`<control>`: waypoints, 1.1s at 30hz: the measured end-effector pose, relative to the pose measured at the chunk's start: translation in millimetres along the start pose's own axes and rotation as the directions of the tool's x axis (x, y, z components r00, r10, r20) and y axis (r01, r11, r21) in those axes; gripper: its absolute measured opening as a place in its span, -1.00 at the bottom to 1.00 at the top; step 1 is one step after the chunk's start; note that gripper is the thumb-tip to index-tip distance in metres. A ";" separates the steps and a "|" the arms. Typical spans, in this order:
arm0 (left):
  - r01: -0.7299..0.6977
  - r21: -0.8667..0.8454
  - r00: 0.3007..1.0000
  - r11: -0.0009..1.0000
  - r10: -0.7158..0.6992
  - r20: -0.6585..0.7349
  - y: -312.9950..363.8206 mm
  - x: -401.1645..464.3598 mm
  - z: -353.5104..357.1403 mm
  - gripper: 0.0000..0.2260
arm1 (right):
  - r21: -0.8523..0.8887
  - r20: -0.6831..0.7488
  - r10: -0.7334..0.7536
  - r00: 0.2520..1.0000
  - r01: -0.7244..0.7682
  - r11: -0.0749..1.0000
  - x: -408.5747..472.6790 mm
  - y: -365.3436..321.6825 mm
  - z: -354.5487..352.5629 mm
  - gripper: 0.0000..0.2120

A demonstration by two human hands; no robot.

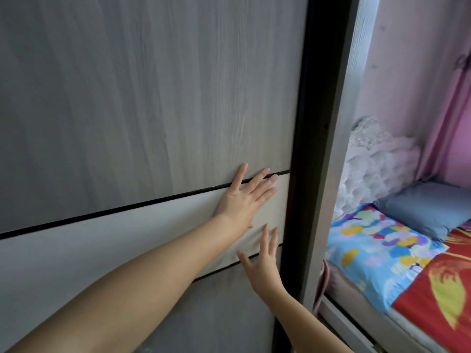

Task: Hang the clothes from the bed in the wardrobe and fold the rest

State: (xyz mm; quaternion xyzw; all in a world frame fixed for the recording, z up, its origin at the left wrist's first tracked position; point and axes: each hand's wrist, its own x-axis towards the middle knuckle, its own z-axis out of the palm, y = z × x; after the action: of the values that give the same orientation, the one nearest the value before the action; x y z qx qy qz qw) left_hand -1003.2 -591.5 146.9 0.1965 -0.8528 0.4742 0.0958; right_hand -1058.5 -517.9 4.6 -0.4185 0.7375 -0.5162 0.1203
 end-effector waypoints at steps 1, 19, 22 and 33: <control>-0.005 0.007 1.000 1.000 0.005 -0.001 2.2 4.2 -1.5 -0.06 | 0.002 -0.012 0.007 1.000 -0.007 1.000 3.0 1.7 -2.6 -0.12; -0.031 0.026 0.999 0.999 0.031 0.035 31.7 55.6 -11.3 -0.12 | 0.041 -0.011 0.154 0.988 -0.154 0.987 3.9 14.0 -38.2 -0.29; -0.028 0.044 0.998 0.999 0.026 0.052 34.1 62.2 -13.0 -0.11 | 0.016 -0.003 0.166 0.986 -0.165 0.986 -5.1 20.3 -45.0 -0.29; 0.003 -0.008 0.991 1.000 -0.002 0.133 44.4 82.8 -25.4 -0.15 | -0.165 0.012 0.135 0.991 -0.131 0.978 -52.3 77.5 -98.7 -0.28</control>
State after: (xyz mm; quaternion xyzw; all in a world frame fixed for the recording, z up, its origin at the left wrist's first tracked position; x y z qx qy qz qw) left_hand -1097.6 -569.2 155.1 0.2285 -0.8591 0.4562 0.0400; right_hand -1124.3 -404.9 -32.2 -0.3825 0.8023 -0.4399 0.1284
